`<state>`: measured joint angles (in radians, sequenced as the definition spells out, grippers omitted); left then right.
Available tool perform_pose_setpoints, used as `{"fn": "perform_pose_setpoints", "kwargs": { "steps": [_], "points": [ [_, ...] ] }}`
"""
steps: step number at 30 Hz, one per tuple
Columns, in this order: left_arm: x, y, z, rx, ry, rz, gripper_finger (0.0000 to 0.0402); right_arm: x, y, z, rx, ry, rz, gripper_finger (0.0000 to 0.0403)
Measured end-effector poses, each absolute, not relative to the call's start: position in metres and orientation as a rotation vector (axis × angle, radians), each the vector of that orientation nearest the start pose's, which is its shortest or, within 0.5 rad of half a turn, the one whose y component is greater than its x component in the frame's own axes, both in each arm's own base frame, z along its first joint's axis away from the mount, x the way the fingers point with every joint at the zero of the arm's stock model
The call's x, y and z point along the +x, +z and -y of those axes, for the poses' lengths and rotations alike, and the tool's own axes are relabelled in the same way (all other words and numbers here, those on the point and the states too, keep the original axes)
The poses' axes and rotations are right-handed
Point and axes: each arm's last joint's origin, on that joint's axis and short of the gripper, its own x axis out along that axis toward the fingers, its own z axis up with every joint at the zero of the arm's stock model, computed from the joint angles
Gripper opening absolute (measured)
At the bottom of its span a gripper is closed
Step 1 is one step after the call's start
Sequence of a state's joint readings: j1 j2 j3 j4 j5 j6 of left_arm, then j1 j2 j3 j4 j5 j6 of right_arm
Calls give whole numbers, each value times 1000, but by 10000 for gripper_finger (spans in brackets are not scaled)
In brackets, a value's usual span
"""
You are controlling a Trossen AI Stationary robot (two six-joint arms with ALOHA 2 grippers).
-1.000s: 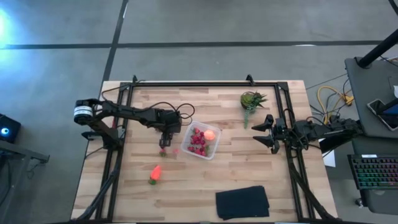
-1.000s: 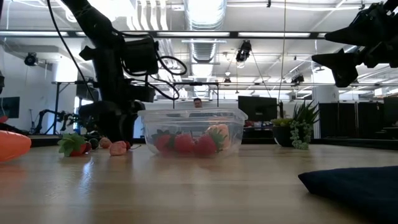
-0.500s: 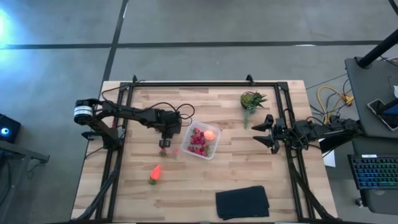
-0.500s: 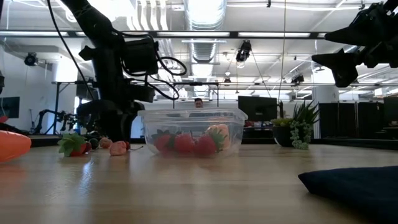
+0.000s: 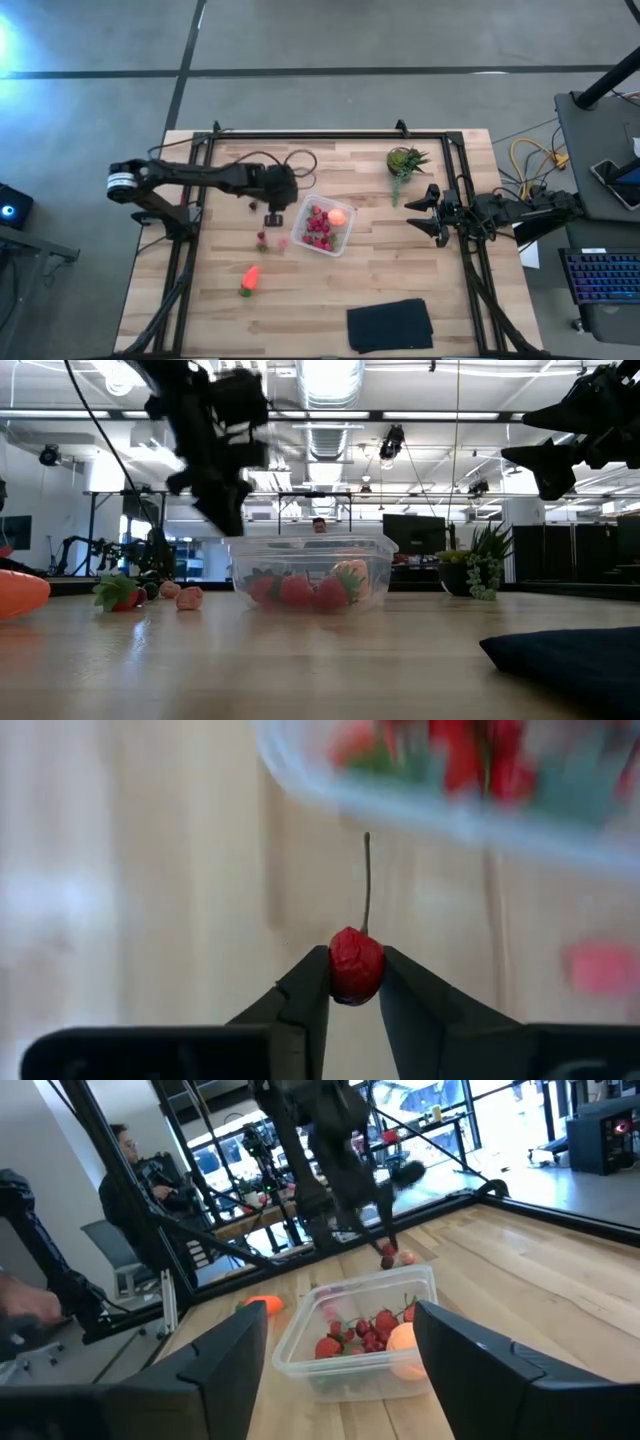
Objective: Pick and placing Produce into tupperware
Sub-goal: Put the red cherry into the transparent bin, then put the top small peach into the transparent bin
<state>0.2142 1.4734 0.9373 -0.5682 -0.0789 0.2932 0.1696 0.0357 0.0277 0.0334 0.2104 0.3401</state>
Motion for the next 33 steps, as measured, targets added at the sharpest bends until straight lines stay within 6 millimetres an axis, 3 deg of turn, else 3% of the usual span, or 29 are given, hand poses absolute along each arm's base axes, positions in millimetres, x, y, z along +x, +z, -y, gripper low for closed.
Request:
{"fn": "perform_pose_setpoints", "kwargs": {
  "steps": [3, 6, 9, 13, 20, 24, 27, 33],
  "points": [
    [277, 236, -63, 197, 115, -1003, 63, 97, 173, -11, 345, -36, 31, 242],
    [285, 250, -61, 162, 42, -917, 63, 97, 173, -11, 345, -36, 31, 242],
    [298, 249, -58, 114, -48, -906, 63, 97, 173, -11, 345, -36, 31, 245],
    [318, 241, -57, 34, -28, -927, 68, 97, 173, -11, 345, -36, 32, 246],
    [339, 228, -53, -111, 23, -974, 132, 97, 173, -11, 345, -36, 31, 242],
    [337, 229, -47, -154, 35, -979, 180, 97, 173, -11, 345, -36, 31, 246],
    [325, 232, -46, -149, 59, -1063, 202, 97, 173, -11, 345, -36, 31, 246],
    [284, 237, -53, -65, 384, -1317, 207, 97, 173, -11, 345, -36, 31, 242]
  ]
}}
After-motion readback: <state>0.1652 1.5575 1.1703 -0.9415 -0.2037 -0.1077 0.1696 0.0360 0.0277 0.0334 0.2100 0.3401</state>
